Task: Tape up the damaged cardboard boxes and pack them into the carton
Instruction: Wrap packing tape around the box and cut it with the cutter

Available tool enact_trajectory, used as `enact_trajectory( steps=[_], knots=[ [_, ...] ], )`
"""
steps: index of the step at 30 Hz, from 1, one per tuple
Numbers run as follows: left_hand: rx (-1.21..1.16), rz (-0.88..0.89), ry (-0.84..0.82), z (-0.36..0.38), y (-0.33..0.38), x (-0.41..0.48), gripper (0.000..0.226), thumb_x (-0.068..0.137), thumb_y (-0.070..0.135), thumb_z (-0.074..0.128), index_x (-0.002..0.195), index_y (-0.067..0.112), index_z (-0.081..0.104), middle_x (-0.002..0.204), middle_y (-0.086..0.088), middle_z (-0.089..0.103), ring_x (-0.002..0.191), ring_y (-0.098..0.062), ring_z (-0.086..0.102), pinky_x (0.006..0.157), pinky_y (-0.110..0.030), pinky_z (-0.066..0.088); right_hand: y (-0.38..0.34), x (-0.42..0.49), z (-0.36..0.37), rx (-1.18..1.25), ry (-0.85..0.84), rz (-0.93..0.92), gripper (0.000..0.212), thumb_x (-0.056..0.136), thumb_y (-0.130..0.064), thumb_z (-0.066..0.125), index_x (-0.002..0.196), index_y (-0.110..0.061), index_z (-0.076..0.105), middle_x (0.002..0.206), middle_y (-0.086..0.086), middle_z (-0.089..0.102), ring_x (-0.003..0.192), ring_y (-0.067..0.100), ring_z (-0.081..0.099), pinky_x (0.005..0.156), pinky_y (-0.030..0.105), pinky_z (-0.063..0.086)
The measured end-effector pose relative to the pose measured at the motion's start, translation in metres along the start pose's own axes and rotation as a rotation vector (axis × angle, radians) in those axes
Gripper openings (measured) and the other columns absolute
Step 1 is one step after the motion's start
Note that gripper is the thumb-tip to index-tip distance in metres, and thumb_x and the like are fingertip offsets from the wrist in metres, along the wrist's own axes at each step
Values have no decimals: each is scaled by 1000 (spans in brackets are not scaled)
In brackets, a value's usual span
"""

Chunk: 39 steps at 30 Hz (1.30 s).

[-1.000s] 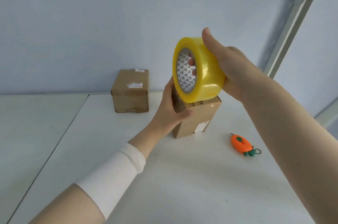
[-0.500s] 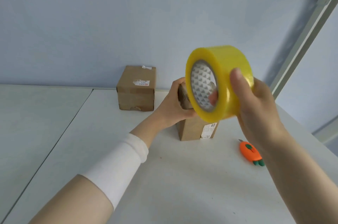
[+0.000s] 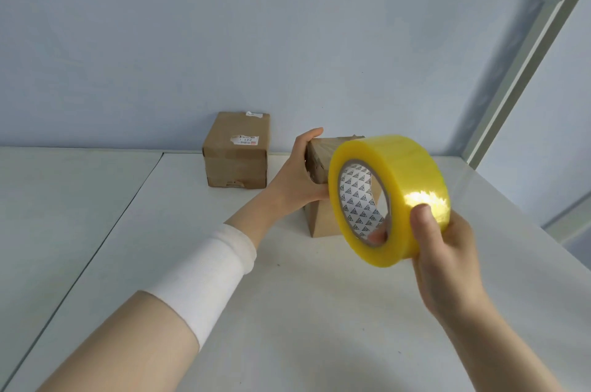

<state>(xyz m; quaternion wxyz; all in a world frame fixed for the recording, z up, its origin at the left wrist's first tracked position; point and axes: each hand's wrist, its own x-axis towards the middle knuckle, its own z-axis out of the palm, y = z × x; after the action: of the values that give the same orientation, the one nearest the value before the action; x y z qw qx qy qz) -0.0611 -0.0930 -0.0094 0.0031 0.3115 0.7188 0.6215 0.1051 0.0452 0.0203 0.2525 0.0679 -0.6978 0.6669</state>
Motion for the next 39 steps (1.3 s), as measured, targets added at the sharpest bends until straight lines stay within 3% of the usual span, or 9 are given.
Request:
enact_trajectory(
  steps=[6,11,16,22,26,28,31,35,39],
  knots=[
    [50,-26,-91,-5,2,-8,113,69,10,82,147,35,4,140,-2,37,126,-6,43,94,-8,38,0,0,3,-4,30,26,39,68,-55,54,60,-21,70,55,-3,68,55,4,64,54,15,50],
    [114,123,-45,-4,11,-20,81,69,9,80,127,38,32,137,-5,40,120,-16,47,102,-35,42,-25,8,4,35,38,62,39,61,-65,55,60,-29,72,50,-1,66,46,5,61,45,17,48],
    [-124,-21,45,16,17,-33,69,65,47,69,124,38,37,111,28,50,98,10,53,78,-9,45,-65,43,2,-8,-38,95,54,64,-76,55,61,-25,74,58,2,70,54,13,67,50,22,52],
    [-134,-147,165,13,8,-20,47,74,42,51,120,42,43,151,8,23,143,-10,15,114,-31,22,-51,81,24,-22,-48,296,46,80,-61,54,82,-16,67,68,2,73,67,16,70,62,30,56],
    [-276,-147,290,17,-11,-11,32,82,25,41,113,22,47,113,10,53,101,13,53,78,-6,43,-35,95,38,-24,-44,333,46,82,-62,53,84,-18,66,67,-2,73,64,11,71,58,24,57],
    [-297,-212,363,19,-22,-7,18,94,25,39,107,18,50,103,7,54,102,-3,53,79,-14,44,-27,101,47,-43,-61,332,43,84,-60,52,82,-19,65,63,-2,72,58,8,69,52,20,54],
    [-250,-281,365,21,-33,-1,49,101,36,30,114,-8,47,99,-9,54,95,-16,49,86,-31,41,-16,108,58,-79,-79,335,37,86,-56,53,78,-21,62,61,-6,71,52,2,66,45,15,49],
    [-197,-294,437,22,-37,0,41,102,38,26,113,7,50,91,5,54,86,-2,53,67,-5,41,6,101,54,-39,-165,303,32,91,-48,50,90,-19,65,74,-6,74,70,3,69,59,14,52],
    [-2,-360,483,23,-41,-1,11,99,12,31,95,8,41,85,-1,50,85,-20,48,68,-12,40,19,83,46,11,-84,192,23,90,-43,50,87,-25,64,73,-17,72,72,-4,67,61,9,49]
  ],
)
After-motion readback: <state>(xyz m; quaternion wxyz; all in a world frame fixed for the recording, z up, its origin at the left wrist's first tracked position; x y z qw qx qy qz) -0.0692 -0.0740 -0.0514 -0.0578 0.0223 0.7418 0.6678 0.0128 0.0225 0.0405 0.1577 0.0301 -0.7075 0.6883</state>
